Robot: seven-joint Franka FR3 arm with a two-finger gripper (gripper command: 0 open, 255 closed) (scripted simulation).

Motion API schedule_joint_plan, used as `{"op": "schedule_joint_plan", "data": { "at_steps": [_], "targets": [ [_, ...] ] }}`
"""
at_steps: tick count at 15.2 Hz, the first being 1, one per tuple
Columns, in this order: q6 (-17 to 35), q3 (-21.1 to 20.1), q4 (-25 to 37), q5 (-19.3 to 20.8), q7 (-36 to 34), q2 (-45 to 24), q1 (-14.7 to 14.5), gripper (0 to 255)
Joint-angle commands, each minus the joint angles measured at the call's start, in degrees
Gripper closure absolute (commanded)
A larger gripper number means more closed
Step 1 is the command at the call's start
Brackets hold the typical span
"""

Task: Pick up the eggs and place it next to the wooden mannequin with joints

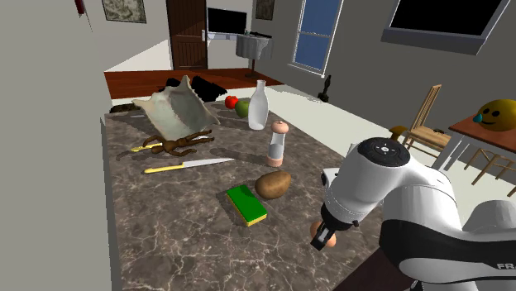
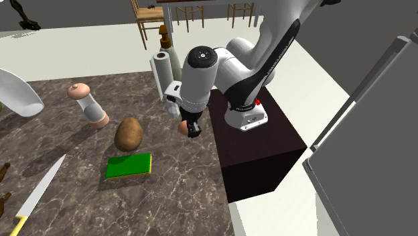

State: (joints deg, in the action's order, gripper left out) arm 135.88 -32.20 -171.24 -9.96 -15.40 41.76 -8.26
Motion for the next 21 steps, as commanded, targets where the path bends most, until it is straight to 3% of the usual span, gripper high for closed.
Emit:
{"op": "schedule_joint_plan", "data": {
  "at_steps": [1,5,21],
  "targets": [
    [0.0,0.0,0.0,0.0,0.0,0.0,0.0,255],
    [0.0,0.0,0.0,0.0,0.0,0.0,0.0,255],
    [-16.8,5.5,7.8,2.0,3.4,9.4,-0.6,255]
  ]
}}
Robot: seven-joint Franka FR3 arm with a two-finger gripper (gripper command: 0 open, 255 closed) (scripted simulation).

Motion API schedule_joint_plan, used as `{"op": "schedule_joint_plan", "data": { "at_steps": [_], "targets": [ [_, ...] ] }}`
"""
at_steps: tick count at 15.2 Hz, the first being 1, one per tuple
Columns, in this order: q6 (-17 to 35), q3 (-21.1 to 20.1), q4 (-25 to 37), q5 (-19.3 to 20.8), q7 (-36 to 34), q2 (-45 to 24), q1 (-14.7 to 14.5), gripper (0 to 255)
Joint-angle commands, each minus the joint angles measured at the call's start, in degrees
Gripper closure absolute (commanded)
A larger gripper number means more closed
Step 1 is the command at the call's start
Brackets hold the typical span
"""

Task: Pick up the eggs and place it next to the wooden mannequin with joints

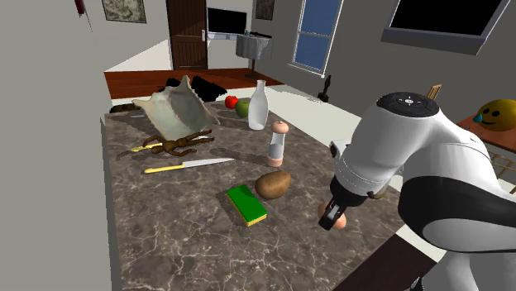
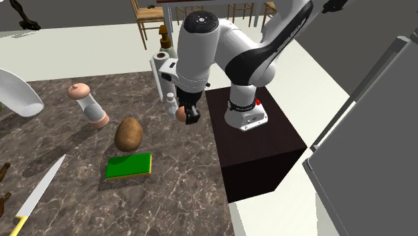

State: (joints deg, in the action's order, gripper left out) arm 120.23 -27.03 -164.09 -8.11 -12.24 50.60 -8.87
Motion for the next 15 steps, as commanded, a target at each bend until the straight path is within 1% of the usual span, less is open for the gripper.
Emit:
{"op": "schedule_joint_plan", "data": {
  "at_steps": [1,15],
  "targets": [
    [-2.1,0.6,1.2,0.4,0.4,0.9,0.1,255],
    [-13.5,4.0,10.6,2.7,2.4,3.2,1.2,255]
  ]
}}
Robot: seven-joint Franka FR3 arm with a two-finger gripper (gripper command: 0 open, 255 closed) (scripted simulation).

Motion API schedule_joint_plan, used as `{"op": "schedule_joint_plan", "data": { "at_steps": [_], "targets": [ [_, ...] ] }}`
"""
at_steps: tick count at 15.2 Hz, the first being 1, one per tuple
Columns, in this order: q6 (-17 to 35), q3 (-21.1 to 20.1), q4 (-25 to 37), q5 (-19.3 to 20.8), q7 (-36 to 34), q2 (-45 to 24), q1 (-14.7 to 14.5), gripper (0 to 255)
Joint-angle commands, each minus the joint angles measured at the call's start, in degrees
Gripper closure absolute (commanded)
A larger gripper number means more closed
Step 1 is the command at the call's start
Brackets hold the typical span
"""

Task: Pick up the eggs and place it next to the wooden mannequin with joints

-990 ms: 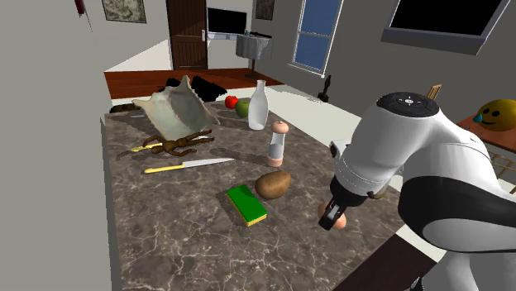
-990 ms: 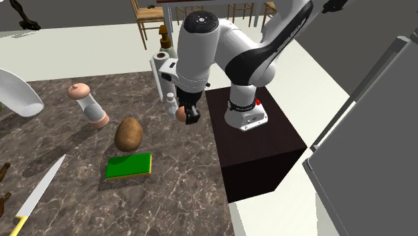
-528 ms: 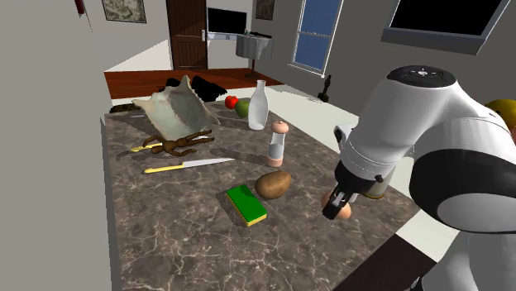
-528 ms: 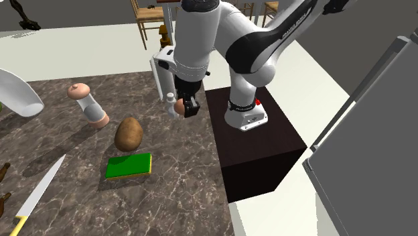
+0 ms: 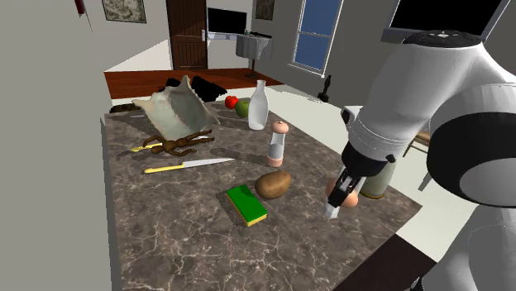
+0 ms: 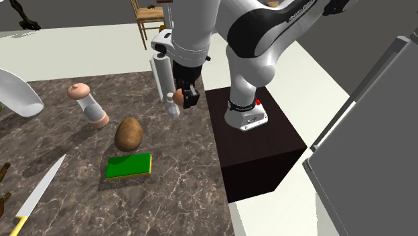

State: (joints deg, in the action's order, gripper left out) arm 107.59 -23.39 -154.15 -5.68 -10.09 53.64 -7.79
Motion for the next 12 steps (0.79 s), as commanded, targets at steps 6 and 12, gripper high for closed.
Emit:
{"op": "schedule_joint_plan", "data": {
  "at_steps": [6,12],
  "targets": [
    [1.7,-0.4,6.5,1.8,0.4,-7.8,3.4,255],
    [6.7,-3.3,16.8,5.7,-1.2,-23.1,9.1,255]
  ]
}}
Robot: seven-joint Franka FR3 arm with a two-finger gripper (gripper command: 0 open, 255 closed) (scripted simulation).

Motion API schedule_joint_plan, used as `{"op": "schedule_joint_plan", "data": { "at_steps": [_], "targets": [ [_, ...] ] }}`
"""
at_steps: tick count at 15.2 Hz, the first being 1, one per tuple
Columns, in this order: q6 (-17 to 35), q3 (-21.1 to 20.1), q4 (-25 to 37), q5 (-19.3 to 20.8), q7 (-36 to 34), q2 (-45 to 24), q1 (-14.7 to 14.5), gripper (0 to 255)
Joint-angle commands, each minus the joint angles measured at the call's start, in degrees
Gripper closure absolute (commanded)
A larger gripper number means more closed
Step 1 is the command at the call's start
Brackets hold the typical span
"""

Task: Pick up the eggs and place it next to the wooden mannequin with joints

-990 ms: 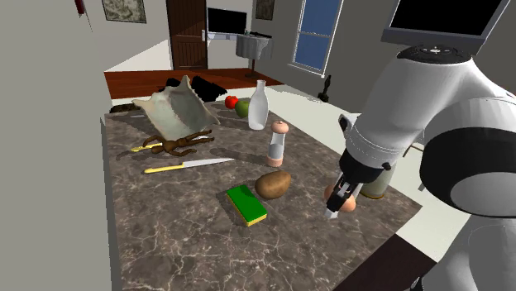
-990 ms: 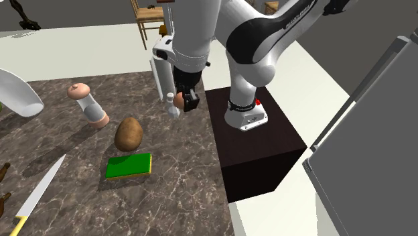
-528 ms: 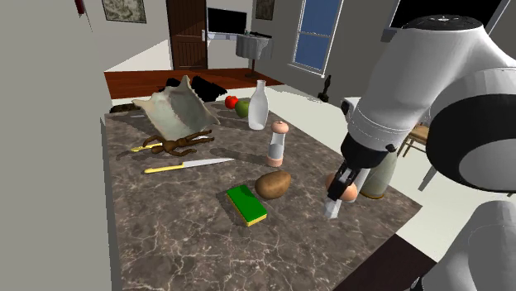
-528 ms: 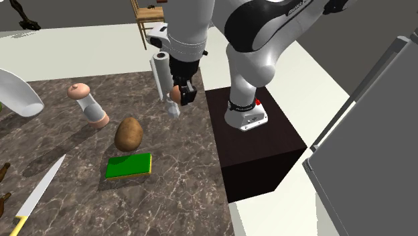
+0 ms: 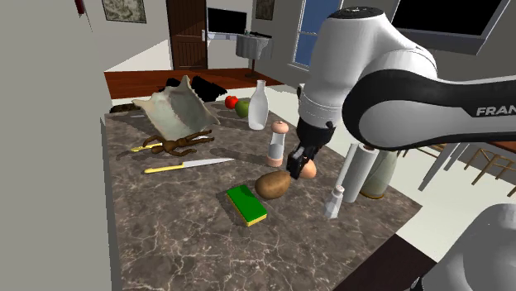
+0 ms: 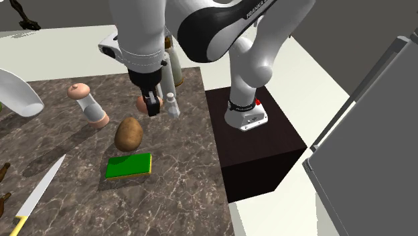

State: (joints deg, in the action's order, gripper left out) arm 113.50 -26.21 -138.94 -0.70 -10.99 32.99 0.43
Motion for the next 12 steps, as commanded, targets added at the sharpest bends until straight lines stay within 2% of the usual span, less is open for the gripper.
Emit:
{"op": "schedule_joint_plan", "data": {
  "at_steps": [1,7,12],
  "targets": [
    [1.3,-1.1,3.5,1.5,-0.8,-4.9,1.7,255],
    [2.0,-4.5,16.5,8.2,-4.5,-20.0,6.0,255],
    [-0.3,-6.6,29.4,15.5,-8.3,-33.3,7.2,255]
  ]
}}
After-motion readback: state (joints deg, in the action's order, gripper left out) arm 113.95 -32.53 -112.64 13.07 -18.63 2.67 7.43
